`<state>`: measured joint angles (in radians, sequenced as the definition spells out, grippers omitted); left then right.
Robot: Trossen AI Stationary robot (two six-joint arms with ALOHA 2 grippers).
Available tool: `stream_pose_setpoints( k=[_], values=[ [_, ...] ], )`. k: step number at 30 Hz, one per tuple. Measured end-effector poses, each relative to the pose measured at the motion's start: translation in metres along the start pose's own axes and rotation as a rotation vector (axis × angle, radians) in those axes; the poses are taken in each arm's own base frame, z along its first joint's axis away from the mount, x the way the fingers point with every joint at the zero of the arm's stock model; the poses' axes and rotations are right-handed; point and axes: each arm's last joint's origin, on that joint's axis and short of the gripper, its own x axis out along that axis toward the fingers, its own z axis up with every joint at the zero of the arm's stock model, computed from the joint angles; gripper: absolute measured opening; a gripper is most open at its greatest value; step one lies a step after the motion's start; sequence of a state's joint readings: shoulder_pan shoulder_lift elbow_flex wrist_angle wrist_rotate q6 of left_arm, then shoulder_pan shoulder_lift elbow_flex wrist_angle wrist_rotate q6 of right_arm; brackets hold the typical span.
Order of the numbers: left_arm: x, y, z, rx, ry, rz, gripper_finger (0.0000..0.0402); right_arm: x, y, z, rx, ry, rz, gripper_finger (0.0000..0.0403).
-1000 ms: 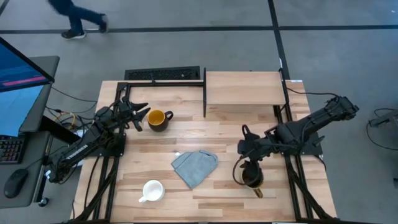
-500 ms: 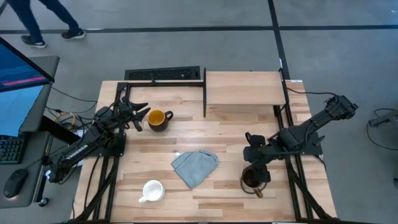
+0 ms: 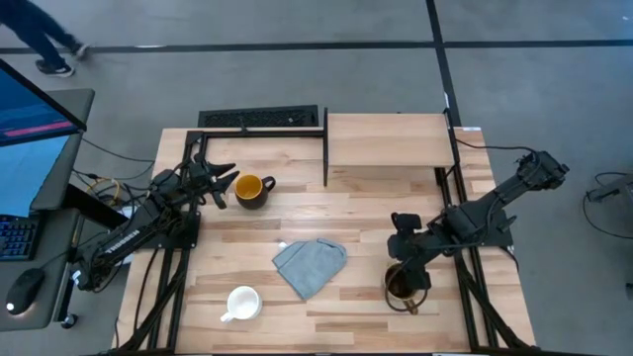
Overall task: Stack small to large cups/mugs on shelf
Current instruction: Put the green mug on the shelf
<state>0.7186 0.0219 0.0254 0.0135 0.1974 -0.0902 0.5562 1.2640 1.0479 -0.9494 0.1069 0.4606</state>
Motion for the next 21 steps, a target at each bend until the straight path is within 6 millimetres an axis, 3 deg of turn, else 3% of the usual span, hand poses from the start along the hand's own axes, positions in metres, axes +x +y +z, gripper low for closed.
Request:
stream_pose_setpoints(
  k=[8,21],
  values=[
    [0.0,0.0,0.0,-0.002,0.0,0.0,0.0128,0.021,-0.003,-0.012,-0.003,0.027,-0.009,0.0193],
    [0.0,0.0,0.0,-0.006,0.0,0.0,0.0128,0.03,-0.001,-0.011,-0.005,0.047,-0.018,0.0164]
  ],
)
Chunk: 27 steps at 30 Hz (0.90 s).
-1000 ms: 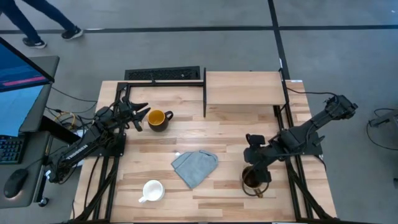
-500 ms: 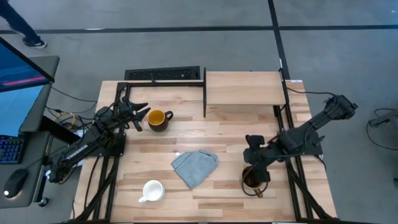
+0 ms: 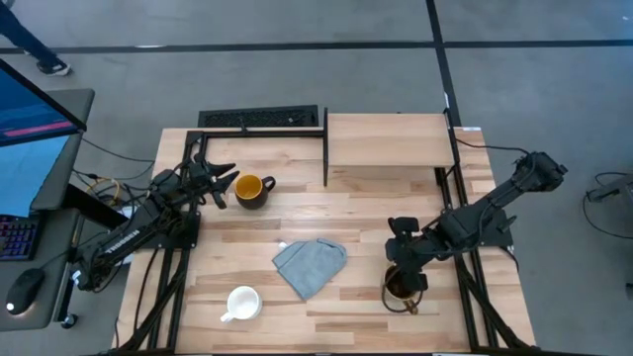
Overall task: Stack small to large cups/mugs on shelf
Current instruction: Put the green mug on the shelf
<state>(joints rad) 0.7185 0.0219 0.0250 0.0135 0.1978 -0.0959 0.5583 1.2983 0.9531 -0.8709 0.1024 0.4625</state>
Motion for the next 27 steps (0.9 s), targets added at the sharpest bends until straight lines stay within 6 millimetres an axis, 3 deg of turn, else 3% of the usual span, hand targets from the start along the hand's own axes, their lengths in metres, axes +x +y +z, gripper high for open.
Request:
stream_pose_setpoints(
  k=[8,16,27],
  values=[
    [0.0,0.0,0.0,0.002,0.0,0.0,0.0128,0.029,0.008,0.002,-0.016,0.117,0.004,0.0164],
    [0.0,0.0,0.0,0.005,0.0,0.002,0.0128,0.045,0.013,0.001,-0.03,0.18,-0.015,0.0156],
    [0.0,0.0,0.0,0.005,0.0,0.002,0.0128,0.043,0.013,0.001,-0.03,0.187,0.001,0.0052]
  ],
)
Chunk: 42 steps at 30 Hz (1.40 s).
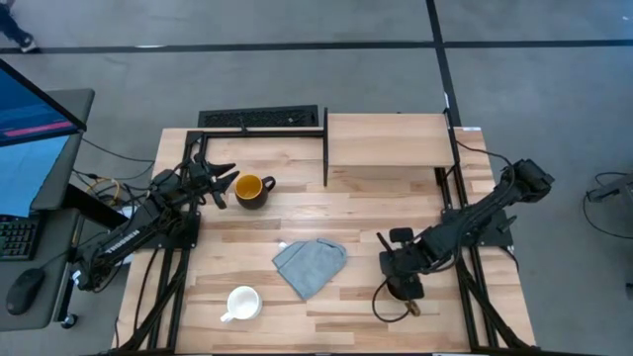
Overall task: Stack small to large cups/mugs on shelf
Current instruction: Put the green mug on the shelf
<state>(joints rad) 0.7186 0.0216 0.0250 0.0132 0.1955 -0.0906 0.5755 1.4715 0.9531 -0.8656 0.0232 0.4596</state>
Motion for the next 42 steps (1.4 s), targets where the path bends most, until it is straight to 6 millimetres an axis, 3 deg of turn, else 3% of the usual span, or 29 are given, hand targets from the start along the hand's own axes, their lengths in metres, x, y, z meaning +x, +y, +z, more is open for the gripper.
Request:
stream_pose_setpoints(
  k=[26,34,42],
  values=[
    [0.0,0.0,0.0,0.0,0.0,0.002,0.0128,0.0,-0.015,0.006,0.074,0.024,0.021,0.0043],
    [0.0,0.0,0.0,0.0,0.0,0.002,0.0128,-0.024,-0.025,0.017,0.112,0.053,0.0,0.0043],
    [0.0,0.0,0.0,0.0,0.0,0.002,0.0128,-0.069,-0.045,0.039,0.142,0.026,-0.01,0.0043]
  ],
)
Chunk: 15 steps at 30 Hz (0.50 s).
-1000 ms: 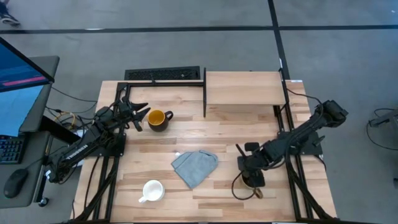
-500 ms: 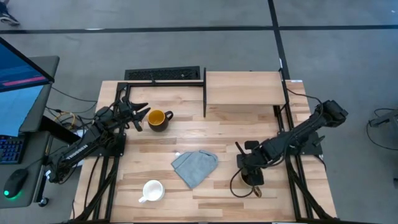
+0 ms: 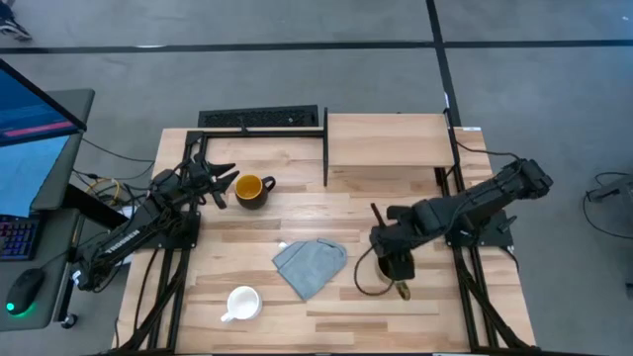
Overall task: Stack small to large cups/mugs on shelf
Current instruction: Put the green mug on the shelf
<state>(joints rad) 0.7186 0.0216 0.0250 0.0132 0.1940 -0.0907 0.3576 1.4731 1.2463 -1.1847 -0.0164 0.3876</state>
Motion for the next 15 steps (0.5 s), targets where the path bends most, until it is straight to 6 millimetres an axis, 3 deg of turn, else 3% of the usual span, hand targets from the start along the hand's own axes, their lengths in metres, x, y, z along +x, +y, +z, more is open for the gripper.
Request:
stream_pose_setpoints(
  k=[8,15],
  values=[
    [0.0,0.0,0.0,0.0,0.0,0.0,0.0128,-0.053,-0.03,0.024,0.011,-0.122,-0.012,0.0043],
    [0.0,0.0,0.0,0.0,0.0,0.0,0.0128,-0.09,-0.067,0.033,0.007,-0.212,-0.09,0.0043]
  ],
)
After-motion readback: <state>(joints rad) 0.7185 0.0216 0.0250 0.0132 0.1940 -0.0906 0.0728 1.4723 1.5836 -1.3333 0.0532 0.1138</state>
